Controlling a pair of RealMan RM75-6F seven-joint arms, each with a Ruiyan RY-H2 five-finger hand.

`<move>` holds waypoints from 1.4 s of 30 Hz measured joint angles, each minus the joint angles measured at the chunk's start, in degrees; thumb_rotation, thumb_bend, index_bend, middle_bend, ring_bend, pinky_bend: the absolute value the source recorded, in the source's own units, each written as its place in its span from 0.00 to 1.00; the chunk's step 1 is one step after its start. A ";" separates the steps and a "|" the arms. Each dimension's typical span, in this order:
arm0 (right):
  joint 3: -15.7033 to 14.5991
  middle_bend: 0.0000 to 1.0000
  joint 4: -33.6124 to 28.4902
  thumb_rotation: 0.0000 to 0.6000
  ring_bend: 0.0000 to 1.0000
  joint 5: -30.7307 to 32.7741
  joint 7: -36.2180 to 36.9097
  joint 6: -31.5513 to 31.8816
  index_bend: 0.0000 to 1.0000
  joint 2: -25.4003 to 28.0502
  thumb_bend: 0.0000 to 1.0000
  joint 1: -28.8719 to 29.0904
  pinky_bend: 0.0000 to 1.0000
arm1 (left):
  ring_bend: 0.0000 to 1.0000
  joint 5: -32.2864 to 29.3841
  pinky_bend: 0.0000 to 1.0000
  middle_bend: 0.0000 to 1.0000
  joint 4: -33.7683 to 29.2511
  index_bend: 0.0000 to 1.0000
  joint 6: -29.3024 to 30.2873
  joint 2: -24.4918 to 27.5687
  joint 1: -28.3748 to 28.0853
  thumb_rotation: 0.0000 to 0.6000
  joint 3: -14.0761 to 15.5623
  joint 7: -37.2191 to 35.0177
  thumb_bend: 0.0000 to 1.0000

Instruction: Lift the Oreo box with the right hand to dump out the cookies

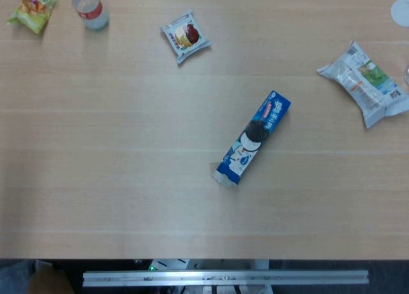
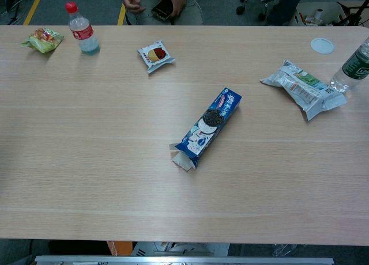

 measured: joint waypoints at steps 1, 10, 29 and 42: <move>-0.03 0.30 -0.05 1.00 0.22 -0.02 -0.13 -0.11 0.29 0.01 0.01 0.06 0.37 | 0.15 -0.08 0.10 0.17 -0.05 0.22 -0.14 0.00 -0.05 1.00 0.00 0.09 0.27; -0.01 0.30 -0.89 1.00 0.22 -1.20 -1.26 -0.83 0.29 0.63 0.01 1.22 0.37 | 0.15 -0.14 0.10 0.17 0.07 0.22 -0.32 0.01 -0.07 1.00 0.14 -0.16 0.27; 5.16 0.28 -8.02 1.00 0.22 -2.90 -8.38 -22.87 0.22 3.75 0.00 20.56 0.30 | 0.15 0.22 0.10 0.17 -0.34 0.22 1.77 0.52 1.34 1.00 0.52 -0.47 0.27; 7.60 0.23 -7.33 1.00 0.14 1.61 -24.11 -41.62 0.18 -3.71 0.00 35.04 0.23 | 0.15 -0.57 0.10 0.17 -0.29 0.22 1.43 0.47 1.62 1.00 0.46 -0.54 0.27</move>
